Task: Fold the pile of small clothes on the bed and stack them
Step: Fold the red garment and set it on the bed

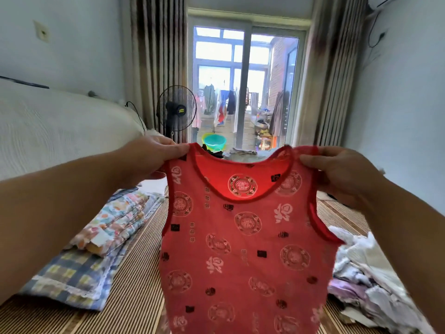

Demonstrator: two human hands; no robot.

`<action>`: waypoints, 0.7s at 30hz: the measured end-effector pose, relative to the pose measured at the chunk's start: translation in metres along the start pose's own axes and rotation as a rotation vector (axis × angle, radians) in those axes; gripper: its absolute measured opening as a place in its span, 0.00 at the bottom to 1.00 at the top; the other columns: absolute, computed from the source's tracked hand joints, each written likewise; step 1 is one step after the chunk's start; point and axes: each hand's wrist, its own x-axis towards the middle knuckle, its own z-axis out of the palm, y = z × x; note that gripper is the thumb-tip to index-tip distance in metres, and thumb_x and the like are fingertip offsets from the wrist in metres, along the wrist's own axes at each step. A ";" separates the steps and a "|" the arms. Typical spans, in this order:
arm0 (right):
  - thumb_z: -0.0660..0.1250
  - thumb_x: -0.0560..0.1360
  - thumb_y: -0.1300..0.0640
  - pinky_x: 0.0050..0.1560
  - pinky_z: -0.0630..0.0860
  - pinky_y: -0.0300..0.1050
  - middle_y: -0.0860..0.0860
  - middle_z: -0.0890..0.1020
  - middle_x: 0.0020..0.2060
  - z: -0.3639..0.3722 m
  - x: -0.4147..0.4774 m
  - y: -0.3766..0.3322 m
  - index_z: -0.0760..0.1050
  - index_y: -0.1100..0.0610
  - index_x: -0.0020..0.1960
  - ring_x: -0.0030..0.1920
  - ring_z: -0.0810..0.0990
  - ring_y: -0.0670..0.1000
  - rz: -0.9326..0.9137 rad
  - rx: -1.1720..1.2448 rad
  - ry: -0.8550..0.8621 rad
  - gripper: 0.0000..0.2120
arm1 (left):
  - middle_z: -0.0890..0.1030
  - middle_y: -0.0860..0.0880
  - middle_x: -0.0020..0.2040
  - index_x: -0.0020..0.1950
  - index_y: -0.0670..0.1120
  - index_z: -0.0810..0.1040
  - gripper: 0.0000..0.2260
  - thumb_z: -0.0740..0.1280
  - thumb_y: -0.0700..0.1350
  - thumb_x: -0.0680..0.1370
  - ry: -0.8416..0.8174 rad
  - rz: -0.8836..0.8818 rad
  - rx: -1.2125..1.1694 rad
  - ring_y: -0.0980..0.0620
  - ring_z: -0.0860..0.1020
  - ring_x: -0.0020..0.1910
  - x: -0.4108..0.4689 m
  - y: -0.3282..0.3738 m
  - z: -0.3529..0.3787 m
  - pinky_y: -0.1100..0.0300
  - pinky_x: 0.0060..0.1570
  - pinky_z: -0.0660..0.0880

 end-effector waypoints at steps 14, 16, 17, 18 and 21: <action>0.69 0.73 0.66 0.32 0.82 0.45 0.59 0.84 0.38 0.039 -0.012 0.015 0.81 0.61 0.49 0.32 0.82 0.51 -0.005 -0.091 -0.006 0.05 | 0.73 0.51 0.21 0.40 0.46 0.73 0.09 0.68 0.47 0.78 0.083 -0.219 -0.053 0.58 0.70 0.17 -0.004 0.007 0.035 0.70 0.21 0.64; 0.70 0.72 0.67 0.40 0.83 0.50 0.59 0.84 0.39 0.054 -0.026 0.014 0.81 0.61 0.48 0.36 0.82 0.54 -0.028 -0.168 -0.133 0.06 | 0.75 0.51 0.21 0.36 0.46 0.73 0.10 0.69 0.45 0.76 0.024 -0.220 -0.037 0.57 0.72 0.17 -0.008 0.015 0.049 0.69 0.22 0.65; 0.70 0.71 0.68 0.42 0.83 0.50 0.59 0.84 0.39 0.060 -0.032 0.014 0.81 0.61 0.47 0.37 0.82 0.55 -0.038 -0.194 -0.198 0.06 | 0.76 0.50 0.22 0.35 0.46 0.74 0.10 0.69 0.45 0.76 -0.010 -0.218 -0.028 0.57 0.74 0.18 -0.010 0.019 0.057 0.68 0.24 0.66; 0.71 0.70 0.67 0.41 0.82 0.49 0.60 0.84 0.39 0.066 -0.038 0.013 0.81 0.60 0.46 0.36 0.82 0.54 -0.047 -0.218 -0.261 0.06 | 0.77 0.50 0.24 0.35 0.46 0.74 0.10 0.69 0.44 0.76 -0.045 -0.211 -0.021 0.56 0.75 0.20 -0.011 0.022 0.064 0.68 0.25 0.66; 0.74 0.69 0.65 0.31 0.75 0.38 0.56 0.83 0.36 0.077 -0.051 0.013 0.81 0.58 0.49 0.32 0.80 0.48 -0.073 -0.285 -0.383 0.10 | 0.77 0.49 0.24 0.34 0.45 0.77 0.11 0.69 0.43 0.76 -0.113 -0.179 -0.045 0.55 0.74 0.21 -0.016 0.028 0.082 0.66 0.27 0.69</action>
